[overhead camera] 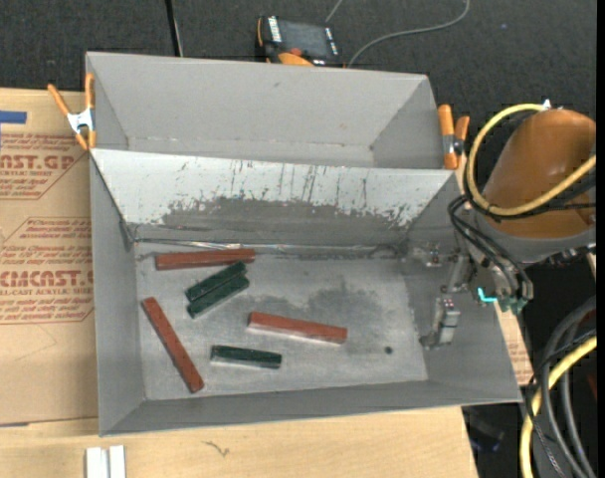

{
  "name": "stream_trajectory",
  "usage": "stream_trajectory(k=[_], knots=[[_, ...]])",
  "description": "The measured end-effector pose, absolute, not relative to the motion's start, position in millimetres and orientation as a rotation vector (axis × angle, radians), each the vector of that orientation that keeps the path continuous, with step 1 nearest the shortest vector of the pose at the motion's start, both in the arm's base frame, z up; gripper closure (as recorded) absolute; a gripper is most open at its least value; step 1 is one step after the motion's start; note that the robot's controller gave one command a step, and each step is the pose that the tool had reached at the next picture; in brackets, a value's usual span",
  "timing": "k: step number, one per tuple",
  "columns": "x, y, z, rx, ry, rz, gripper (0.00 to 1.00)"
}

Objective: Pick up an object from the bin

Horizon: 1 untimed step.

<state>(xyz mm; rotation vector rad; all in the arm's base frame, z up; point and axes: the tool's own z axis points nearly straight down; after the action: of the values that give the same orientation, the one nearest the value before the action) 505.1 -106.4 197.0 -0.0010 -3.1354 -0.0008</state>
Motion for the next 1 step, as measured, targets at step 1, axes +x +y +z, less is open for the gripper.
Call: stream_trajectory(k=[1], knots=[[492.0,-13.1,65.8,0.150,-3.136,-0.004,0.00]])
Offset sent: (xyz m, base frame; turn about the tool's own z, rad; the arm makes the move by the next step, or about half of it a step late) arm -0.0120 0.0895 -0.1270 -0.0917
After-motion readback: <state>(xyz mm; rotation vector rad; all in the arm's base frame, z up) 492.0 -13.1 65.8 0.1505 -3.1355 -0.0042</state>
